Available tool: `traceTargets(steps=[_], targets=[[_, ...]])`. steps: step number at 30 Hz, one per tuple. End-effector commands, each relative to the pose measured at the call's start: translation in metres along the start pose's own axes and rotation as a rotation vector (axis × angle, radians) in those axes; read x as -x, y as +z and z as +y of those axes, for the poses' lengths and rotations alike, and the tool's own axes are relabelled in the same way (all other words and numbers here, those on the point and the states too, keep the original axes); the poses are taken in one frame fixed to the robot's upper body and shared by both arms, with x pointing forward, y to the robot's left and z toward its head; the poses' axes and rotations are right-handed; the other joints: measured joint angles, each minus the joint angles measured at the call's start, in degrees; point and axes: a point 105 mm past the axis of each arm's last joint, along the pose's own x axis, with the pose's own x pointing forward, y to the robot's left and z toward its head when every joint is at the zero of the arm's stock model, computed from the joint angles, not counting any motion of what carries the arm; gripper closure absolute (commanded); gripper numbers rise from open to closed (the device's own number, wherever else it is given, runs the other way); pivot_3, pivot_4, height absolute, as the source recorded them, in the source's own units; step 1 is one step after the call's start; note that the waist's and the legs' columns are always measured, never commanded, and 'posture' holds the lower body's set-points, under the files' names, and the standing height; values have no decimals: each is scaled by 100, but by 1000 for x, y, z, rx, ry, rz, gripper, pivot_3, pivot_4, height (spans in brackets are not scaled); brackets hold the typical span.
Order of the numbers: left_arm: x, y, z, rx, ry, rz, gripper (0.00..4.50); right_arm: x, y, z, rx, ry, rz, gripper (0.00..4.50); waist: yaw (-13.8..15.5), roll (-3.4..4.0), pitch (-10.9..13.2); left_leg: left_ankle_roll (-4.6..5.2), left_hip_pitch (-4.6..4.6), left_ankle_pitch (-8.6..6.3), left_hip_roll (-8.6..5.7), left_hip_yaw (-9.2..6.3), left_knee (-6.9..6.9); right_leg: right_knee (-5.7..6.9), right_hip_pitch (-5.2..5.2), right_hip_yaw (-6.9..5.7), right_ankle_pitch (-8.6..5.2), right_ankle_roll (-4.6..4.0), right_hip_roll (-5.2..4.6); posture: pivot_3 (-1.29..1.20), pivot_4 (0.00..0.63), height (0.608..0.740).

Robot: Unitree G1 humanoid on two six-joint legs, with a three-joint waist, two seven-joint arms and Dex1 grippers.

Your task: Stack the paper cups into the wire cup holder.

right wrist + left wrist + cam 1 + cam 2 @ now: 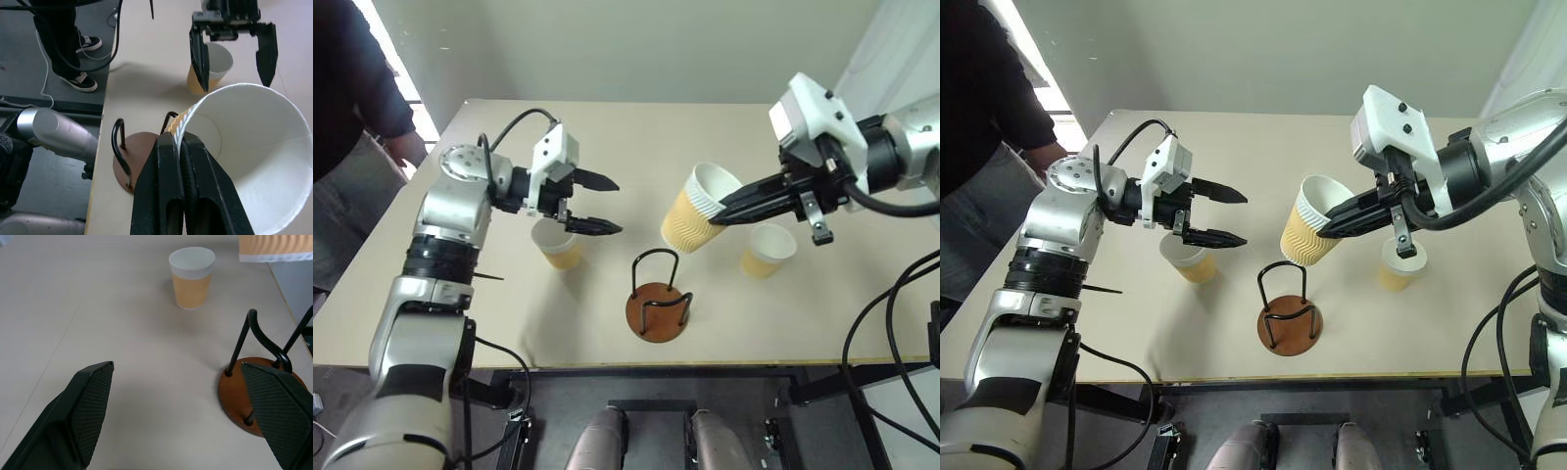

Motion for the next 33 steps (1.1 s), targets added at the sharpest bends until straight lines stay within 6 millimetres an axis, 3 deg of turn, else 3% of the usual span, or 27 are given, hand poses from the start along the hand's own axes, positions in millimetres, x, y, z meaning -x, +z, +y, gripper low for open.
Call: traceTargets(steps=[1, 25, 33], targets=[[-1, 13, 3, -58, -13, -4, 33, 2, 0, 3, 30, -20, 11, 4474, 4, -1, 0, 0, 0, 1, 0, 0, 1, 3, -1, 0, 0, 0, 0, 0, 150, 740], [-6, 16, 6, -66, -60, -39, 33, -28, -7, 28, -15, 82, 8, 4474, 1, -1, -1, 4, -8, 8, -7, 3, 3, 30, -21, 9, -11, 18, -1, 0, 150, 740], [31, 21, -3, -111, -85, 55, 33, -36, -7, 26, -10, 88, -10, 4474, -17, -2, -1, 5, -10, 8, -5, 3, -1, 31, -31, 11, -11, 20, 3, 0, 150, 740]])
